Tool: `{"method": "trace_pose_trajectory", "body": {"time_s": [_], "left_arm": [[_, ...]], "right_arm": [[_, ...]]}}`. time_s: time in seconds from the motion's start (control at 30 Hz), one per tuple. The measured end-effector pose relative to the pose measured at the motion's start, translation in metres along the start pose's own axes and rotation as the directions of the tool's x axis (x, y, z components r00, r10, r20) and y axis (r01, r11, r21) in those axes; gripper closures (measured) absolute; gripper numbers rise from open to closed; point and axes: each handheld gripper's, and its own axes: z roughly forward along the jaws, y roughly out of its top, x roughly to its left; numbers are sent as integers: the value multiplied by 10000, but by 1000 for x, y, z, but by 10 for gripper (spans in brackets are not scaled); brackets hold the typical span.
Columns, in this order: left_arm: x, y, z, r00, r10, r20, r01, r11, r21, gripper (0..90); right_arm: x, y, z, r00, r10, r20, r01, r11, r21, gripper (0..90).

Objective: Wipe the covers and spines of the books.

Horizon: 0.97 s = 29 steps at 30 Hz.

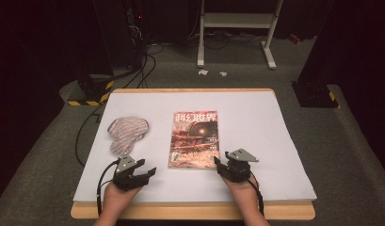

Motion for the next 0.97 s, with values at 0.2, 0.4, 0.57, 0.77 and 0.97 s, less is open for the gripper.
{"method": "trace_pose_trajectory", "body": {"time_s": [0.2, 0.4, 0.57, 0.77, 0.97], "left_arm": [[-26, 22, 39, 9973, 124, 724, -210, 9926, 1194, 386], [-36, 24, 60, 9964, 1, 852, -139, 9869, 1607, 434], [-10, 22, 30, 9992, -391, -32, 392, 9982, 457, 396], [45, 0, -15, 9833, -849, -1608, 781, 9958, -478, 371], [61, -6, -28, 9774, -1169, -1759, 1051, 9916, -750, 366]], "right_arm": [[-14, -5, -11, 9986, 517, 106, -512, 9979, -407, 479], [-22, -8, -20, 9977, 669, 72, -663, 9959, -623, 480], [-30, -9, -23, 9976, 667, 187, -654, 9958, -639, 476], [-48, -12, -27, 9937, 455, 1021, -403, 9978, -523, 451], [-61, -13, -31, 9873, 666, 1441, -596, 9968, -523, 433]]}}
